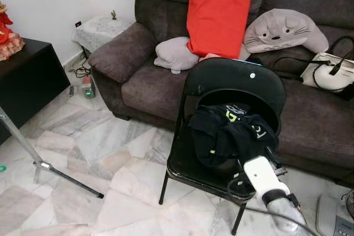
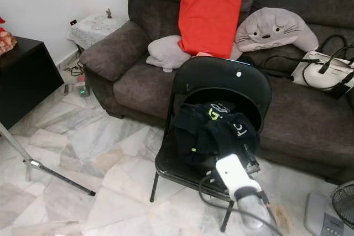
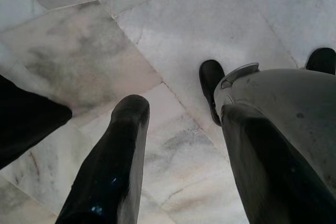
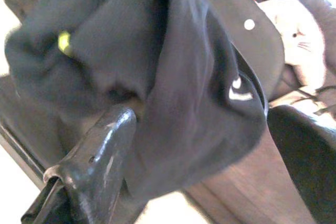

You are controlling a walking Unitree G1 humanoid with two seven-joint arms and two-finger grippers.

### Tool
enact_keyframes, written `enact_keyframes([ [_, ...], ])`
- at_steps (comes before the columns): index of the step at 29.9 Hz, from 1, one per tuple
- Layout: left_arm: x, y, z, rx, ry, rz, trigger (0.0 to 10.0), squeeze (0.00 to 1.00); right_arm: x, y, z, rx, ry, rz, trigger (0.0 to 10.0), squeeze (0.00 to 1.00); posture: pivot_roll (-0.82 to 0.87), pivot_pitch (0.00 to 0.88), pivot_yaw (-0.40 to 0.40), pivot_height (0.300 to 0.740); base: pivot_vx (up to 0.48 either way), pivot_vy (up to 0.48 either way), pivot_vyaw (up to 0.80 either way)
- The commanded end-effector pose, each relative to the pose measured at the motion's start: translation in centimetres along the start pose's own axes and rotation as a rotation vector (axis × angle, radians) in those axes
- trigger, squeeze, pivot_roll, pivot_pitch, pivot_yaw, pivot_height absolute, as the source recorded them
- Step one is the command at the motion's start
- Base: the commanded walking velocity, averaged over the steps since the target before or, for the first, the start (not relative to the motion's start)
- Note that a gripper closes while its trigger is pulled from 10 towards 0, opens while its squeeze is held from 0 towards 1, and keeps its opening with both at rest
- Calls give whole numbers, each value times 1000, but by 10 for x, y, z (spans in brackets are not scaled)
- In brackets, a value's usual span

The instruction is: Hang hanger

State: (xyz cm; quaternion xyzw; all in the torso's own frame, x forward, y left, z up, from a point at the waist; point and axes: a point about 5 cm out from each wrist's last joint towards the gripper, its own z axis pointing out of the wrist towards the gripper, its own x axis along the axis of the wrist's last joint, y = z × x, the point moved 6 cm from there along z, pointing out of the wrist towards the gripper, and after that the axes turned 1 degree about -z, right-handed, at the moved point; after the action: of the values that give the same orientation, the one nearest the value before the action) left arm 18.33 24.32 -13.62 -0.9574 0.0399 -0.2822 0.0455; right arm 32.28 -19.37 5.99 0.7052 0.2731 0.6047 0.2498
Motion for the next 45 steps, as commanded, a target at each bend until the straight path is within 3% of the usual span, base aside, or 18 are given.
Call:
enact_keyframes([
  [1,-10,-1,-2,1,-28,5,10000,0,-12,-7,-2,-23,-28,-62,10000,0,3,75,3,740,0,0,0],
  [2,-10,-1,-2,1,-27,4,10000,0,-23,-7,-1,-57,-67,-86,10000,1000,3,79,2,740,0,0,0],
  [7,-9,-2,-2,1,-27,3,10000,0,-54,-22,4,-70,-192,-94,10000,969,7,86,6,740,0,0,0],
  [8,-9,-2,-2,1,-27,3,10000,0,-58,-24,4,-74,-208,-97,10000,741,7,86,6,740,0,0,0],
  [9,-9,-2,-2,1,-27,2,10000,0,-61,-25,4,-79,-217,-102,10000,647,16,89,8,740,0,0,0],
  [10,-9,-2,-2,2,-27,1,10000,0,-63,-25,4,-87,-224,-108,10000,59,16,89,9,740,0,0,0],
  [11,-9,-2,-2,2,-27,0,10000,0,-64,-25,5,-94,-229,-110,10000,0,16,91,11,740,0,0,0],
  [18,-8,-4,-2,3,-29,6,10000,0,-65,-29,19,-111,-236,-67,10000,0,22,98,25,740,0,0,0],
  [24,-6,-4,-1,2,-23,9,10000,0,-82,-12,23,-195,-357,32,10000,0,30,96,31,740,0,0,0],
  [27,-5,-4,-1,2,-22,11,10000,0,-79,-15,29,-161,-355,110,10000,0,36,94,32,740,0,0,0],
  [31,-5,-4,-1,3,-21,12,10000,0,-71,-17,36,-134,-327,142,10000,0,44,93,35,740,0,0,0],
  [34,-4,-5,-1,5,-20,12,10000,0,-53,-28,47,-22,-259,200,10000,0,43,93,38,740,0,0,0],
  [38,-4,-5,-1,6,-21,14,10000,0,-43,-35,51,51,-220,178,10000,0,45,92,39,740,0,0,0],
  [45,-4,-7,-1,8,-19,16,10000,0,-45,-15,57,-18,-232,125,10000,0,51,91,45,740,0,0,0],
])
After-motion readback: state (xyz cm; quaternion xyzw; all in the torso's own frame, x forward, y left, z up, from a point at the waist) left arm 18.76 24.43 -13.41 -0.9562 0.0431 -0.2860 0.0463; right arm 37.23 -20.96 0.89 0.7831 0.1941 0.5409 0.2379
